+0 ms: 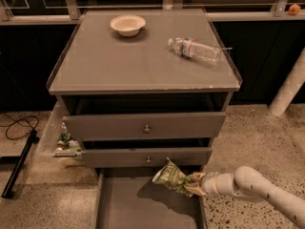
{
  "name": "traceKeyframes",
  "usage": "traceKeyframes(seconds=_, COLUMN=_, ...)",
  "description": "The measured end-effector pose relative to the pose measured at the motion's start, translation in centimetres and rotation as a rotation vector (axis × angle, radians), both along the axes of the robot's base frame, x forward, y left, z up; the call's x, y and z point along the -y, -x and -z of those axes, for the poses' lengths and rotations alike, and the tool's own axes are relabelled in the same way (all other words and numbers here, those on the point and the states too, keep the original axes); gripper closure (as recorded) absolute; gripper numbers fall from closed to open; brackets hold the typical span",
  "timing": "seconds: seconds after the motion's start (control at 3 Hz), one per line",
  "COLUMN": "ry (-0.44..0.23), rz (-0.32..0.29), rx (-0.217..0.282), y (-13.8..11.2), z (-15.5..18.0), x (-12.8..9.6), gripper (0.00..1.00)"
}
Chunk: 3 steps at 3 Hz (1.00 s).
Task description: Place green jalapeno chip bag into bottom drawer
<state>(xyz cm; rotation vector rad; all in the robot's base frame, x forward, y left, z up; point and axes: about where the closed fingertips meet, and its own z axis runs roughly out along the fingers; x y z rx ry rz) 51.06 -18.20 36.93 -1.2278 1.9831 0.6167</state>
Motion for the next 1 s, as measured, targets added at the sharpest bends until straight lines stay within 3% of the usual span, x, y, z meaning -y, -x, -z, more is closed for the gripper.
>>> traceKeyframes(seconds=0.33, ry=-0.048, rz=0.025, rx=-0.053, y=-1.4, z=4.9, x=0.8, gripper=1.0)
traceKeyframes(seconds=1.0, ry=-0.069, rz=0.014, rx=-0.073, y=-1.1, z=6.8, x=-0.2, gripper=1.0)
